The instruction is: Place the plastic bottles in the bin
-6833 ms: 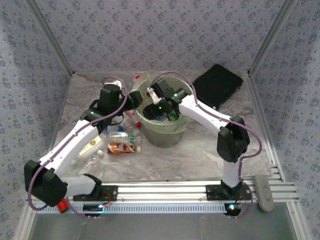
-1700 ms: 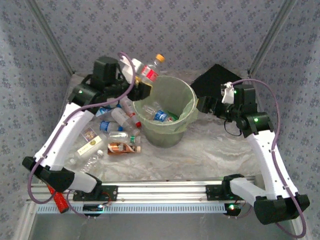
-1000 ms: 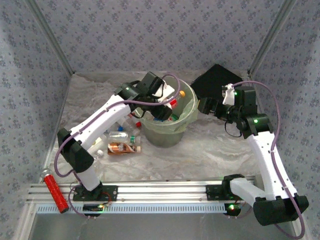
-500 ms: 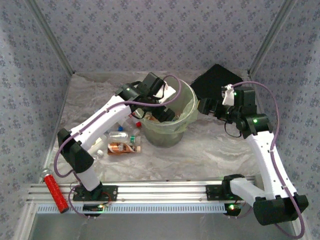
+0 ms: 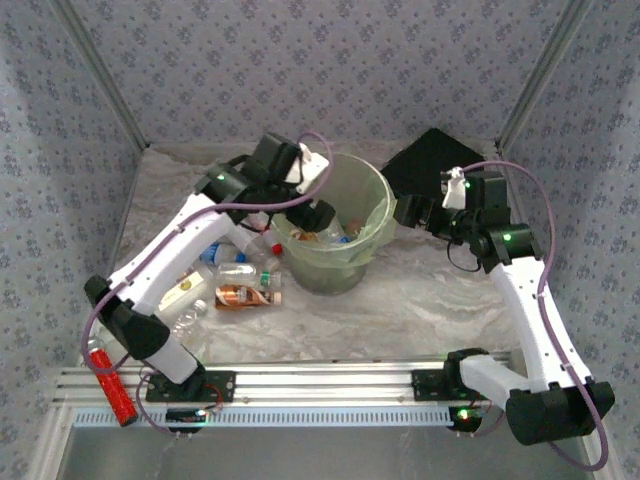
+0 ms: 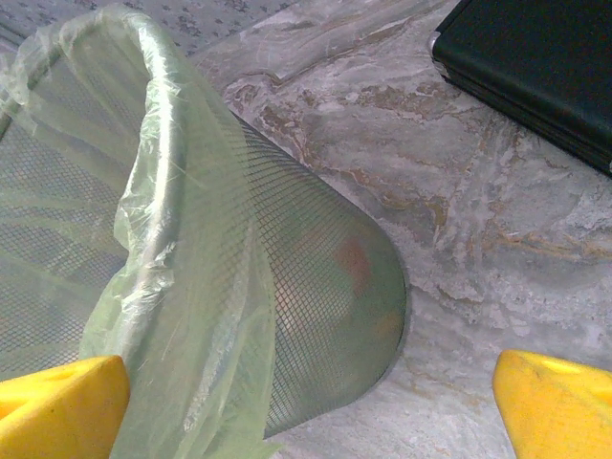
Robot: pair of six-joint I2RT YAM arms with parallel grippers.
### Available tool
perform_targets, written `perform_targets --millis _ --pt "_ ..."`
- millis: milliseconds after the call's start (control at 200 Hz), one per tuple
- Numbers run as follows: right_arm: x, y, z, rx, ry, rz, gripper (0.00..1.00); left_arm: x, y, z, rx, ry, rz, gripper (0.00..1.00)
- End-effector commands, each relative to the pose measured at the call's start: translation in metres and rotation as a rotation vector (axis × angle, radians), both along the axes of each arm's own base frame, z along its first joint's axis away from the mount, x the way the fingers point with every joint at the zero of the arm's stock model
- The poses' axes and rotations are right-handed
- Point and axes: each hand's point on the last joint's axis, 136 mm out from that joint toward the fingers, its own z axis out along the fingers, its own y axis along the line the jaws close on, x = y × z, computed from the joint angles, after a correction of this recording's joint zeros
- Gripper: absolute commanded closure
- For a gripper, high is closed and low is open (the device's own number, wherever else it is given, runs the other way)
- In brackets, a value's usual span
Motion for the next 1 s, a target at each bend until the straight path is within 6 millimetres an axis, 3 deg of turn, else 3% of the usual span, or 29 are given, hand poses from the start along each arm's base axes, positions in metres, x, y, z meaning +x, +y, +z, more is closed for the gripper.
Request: perform_targets --millis 0,105,135,250,425,565,650,810,994 --pt "0.005 0.005 0.011 0.006 -0.039 0.030 0.01 0.009 0.032 0.032 -0.109 -0.048 0.131 0.10" --pt "0.008 0.010 0.009 0.015 -0.030 0.048 0.01 0.022 0.067 0.038 -0.190 -0.053 0.266 0.11" --pt "0.011 0.013 0.023 0.024 -0.062 0.057 0.01 0.025 0.078 0.038 -0.212 -0.053 0.307 0.11" --pt "0.013 0.029 0.028 0.030 -0.078 0.107 0.02 0.037 0.118 0.027 -0.264 -0.039 0.452 0.13" --pt "0.018 0.044 0.020 0.008 -0.058 0.148 0.04 0.053 0.182 -0.023 -0.288 0.055 0.666 0.15" --pt "0.021 0.053 0.014 0.000 -0.044 0.170 0.05 0.070 0.213 -0.064 -0.313 0.127 0.797 0.16" --pt "0.021 0.056 0.012 -0.006 -0.038 0.177 0.06 0.080 0.214 -0.086 -0.367 0.184 0.847 0.19" --pt "0.019 0.058 0.009 -0.017 -0.032 0.181 0.06 0.105 0.194 -0.125 -0.405 0.292 0.893 0.23" --pt "0.017 0.057 0.005 -0.032 -0.025 0.179 0.06 0.130 0.164 -0.159 -0.333 0.351 0.901 0.25"
